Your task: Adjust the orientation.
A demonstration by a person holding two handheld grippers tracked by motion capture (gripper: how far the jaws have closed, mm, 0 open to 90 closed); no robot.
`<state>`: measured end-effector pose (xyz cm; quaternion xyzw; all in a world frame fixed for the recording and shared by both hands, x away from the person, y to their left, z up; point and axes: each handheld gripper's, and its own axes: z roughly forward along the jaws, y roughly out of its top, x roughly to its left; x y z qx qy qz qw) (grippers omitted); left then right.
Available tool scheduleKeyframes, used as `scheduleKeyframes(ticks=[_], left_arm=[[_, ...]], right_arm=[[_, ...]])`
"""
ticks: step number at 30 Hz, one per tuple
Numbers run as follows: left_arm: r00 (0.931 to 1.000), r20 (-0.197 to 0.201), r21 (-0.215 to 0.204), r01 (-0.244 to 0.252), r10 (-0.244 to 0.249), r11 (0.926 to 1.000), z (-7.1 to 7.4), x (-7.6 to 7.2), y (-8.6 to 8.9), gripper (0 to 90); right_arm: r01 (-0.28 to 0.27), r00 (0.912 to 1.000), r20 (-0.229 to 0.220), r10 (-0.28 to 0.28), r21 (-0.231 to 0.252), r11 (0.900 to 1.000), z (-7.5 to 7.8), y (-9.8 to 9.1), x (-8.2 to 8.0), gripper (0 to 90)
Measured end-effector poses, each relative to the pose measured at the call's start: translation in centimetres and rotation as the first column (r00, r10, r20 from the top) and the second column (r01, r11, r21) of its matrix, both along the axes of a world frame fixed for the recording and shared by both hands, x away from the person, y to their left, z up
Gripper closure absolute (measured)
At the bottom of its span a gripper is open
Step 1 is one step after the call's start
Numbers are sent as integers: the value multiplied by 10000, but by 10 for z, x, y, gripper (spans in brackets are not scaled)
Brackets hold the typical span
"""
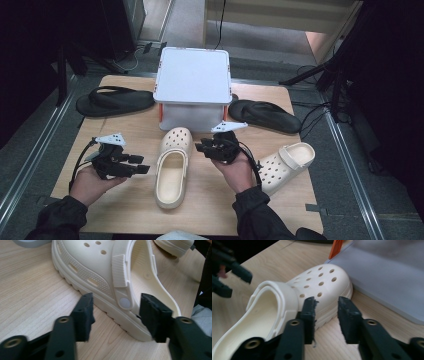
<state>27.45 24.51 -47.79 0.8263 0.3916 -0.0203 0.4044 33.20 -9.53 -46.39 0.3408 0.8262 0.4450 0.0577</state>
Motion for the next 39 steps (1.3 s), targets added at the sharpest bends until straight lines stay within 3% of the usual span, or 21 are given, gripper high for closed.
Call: scheduleKeyframes(ticks=[4,8,11,19,27,39], left_arm=[[9999,60,66,-114,114,9999,-1,2,2,376],[9997,179,161,-185,182,9997,-1,3,3,349],[9999,29,119,-148,147,9998,0,5,3,334],[9998,103,201,-187,185,9996,4,9,6,344],[9993,131,267,-362,358,9990,3,13,9,344],[9990,205,426,-411,403,9982,2,14,9,353]], right_arm=[[-137,9999,-58,137,-107,9998,7,-13,-5,554],[-261,9996,129,262,-133,9996,17,-29,-13,536],[-180,9996,212,183,-185,9997,24,-41,-17,518],[70,9994,328,-59,-342,9994,40,-75,-25,549],[769,9958,528,-744,-479,9959,52,-116,-29,565],[1685,9851,501,-1645,-919,9814,50,-175,-37,565]])
